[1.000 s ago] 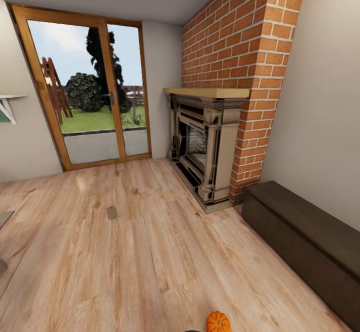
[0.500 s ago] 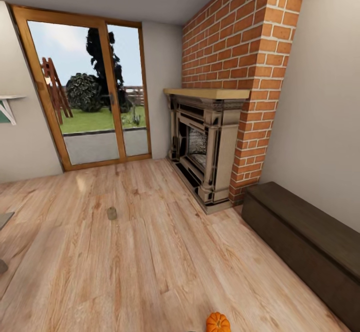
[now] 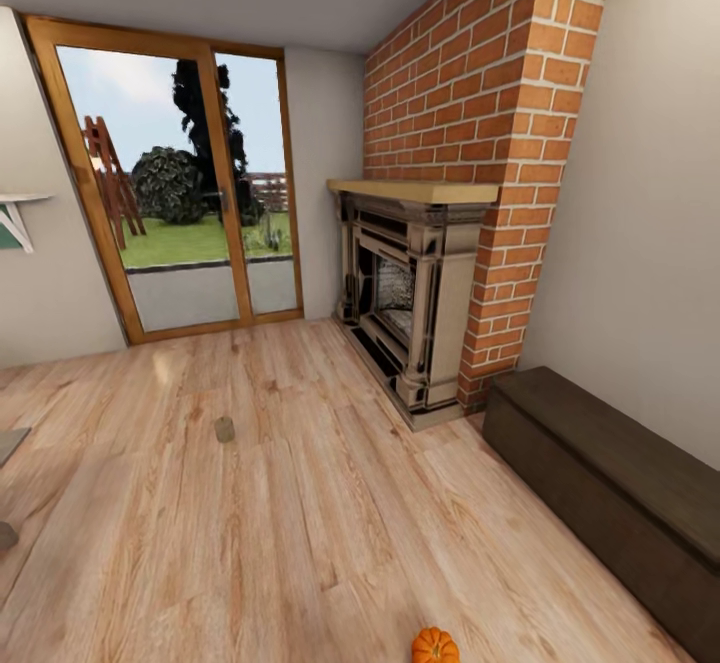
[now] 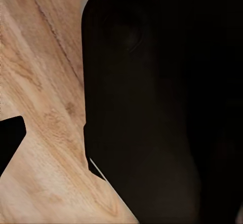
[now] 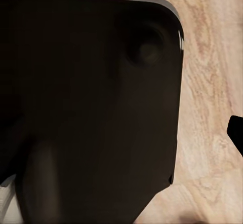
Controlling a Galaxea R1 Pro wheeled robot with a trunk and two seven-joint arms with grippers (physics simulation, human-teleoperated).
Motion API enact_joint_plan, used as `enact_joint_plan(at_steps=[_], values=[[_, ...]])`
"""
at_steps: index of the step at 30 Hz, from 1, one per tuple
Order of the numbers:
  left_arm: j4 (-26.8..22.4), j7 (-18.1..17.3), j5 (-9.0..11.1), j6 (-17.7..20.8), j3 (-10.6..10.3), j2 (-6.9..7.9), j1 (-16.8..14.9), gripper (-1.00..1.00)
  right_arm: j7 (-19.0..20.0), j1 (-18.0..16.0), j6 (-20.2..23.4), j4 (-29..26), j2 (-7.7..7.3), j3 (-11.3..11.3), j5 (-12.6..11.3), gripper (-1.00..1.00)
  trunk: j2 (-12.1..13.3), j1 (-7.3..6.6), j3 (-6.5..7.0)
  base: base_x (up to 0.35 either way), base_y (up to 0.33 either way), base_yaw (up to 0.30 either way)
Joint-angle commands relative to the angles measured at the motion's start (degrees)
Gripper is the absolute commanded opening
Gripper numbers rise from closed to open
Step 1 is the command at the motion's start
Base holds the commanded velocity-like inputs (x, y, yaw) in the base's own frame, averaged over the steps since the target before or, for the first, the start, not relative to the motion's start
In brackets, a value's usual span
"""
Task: Place each of the two pumpkins and all three candles from the living room inside a cabinet in the living room (use any cabinet), then make sure every cabinet is closed, and position the cauldron so it is next to a table in the living room.
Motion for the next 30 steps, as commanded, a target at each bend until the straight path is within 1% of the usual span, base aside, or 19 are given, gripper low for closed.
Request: enact_joint_plan(at_steps=[1, 7, 8, 11, 13, 14, 17, 21, 27, 30], values=[[-0.1, 0.0, 0.0, -0.1, 0.0, 0.00, 0.0, 1.00, 0.0, 0.0, -0.2, 0.1, 0.00, 0.0, 0.0, 1.00, 0.4, -0.23, 0.14, 0.000, 0.000, 0.000], [-0.1, 0.0, 0.1, -0.1, 0.0, 0.00, 0.0, 1.00, 0.0, 0.0, -0.3, 0.0, 0.00, 0.0, 0.0, 1.00, 2.8, -1.54, 1.22, 0.000, 0.000, 0.000], [-0.1, 0.0, 0.1, -0.1, 0.0, 0.00, 0.0, 1.00, 0.0, 0.0, -0.2, 0.0, 0.37, 0.0, 0.0, 1.00, 3.2, -1.76, 1.40, 0.000, 0.000, 0.000], [-0.1, 0.0, 0.0, -0.1, 0.0, 0.00, 0.0, 1.00, 0.0, 0.0, -0.3, 0.0, 0.70, 0.0, -0.1, 1.00, 4.4, -2.42, 1.94, 0.000, 0.000, 0.000], [-0.1, 0.1, 0.0, -0.1, 0.0, -0.02, 0.0, 1.00, -0.1, 0.0, -0.3, 0.0, 0.72, -0.1, -0.6, 1.00, 5.2, -2.86, 2.30, 0.000, 0.000, 0.000], [-0.1, 0.1, 0.0, -0.1, 0.0, -0.02, 0.0, 1.00, -0.2, 0.0, -0.2, -0.1, 0.70, -0.1, -1.5, 1.00, 5.6, -3.08, 2.48, 0.000, 0.000, 0.000], [-0.1, 0.1, 0.0, -0.1, 0.0, -0.07, 0.0, 1.00, -0.3, -0.1, -0.2, -0.3, 0.74, -0.1, -2.8, 1.00, 6.8, -3.74, 3.01, 0.000, 0.000, 0.000], [-0.1, 0.2, -0.1, 0.0, -0.1, -0.08, 0.0, 1.00, -0.3, -0.1, -0.2, -0.6, 0.67, -0.2, -3.3, 1.00, 8.4, -4.62, 3.73, 0.000, 0.000, 0.000], [-0.5, 0.2, -0.2, 0.0, -0.2, -0.04, -0.1, 1.00, -0.3, -0.1, -0.3, -0.8, 0.73, -0.1, -3.4, 1.00, 10.8, -5.94, 4.81, 0.000, 0.000, 0.000], [-2.7, 0.3, -0.4, 0.6, -0.2, -0.02, -0.2, 1.00, -0.3, -0.1, -0.3, -0.9, 0.78, 0.0, -3.5, 1.00, 12.0, -6.60, 5.35, 0.000, 0.000, 0.000]])
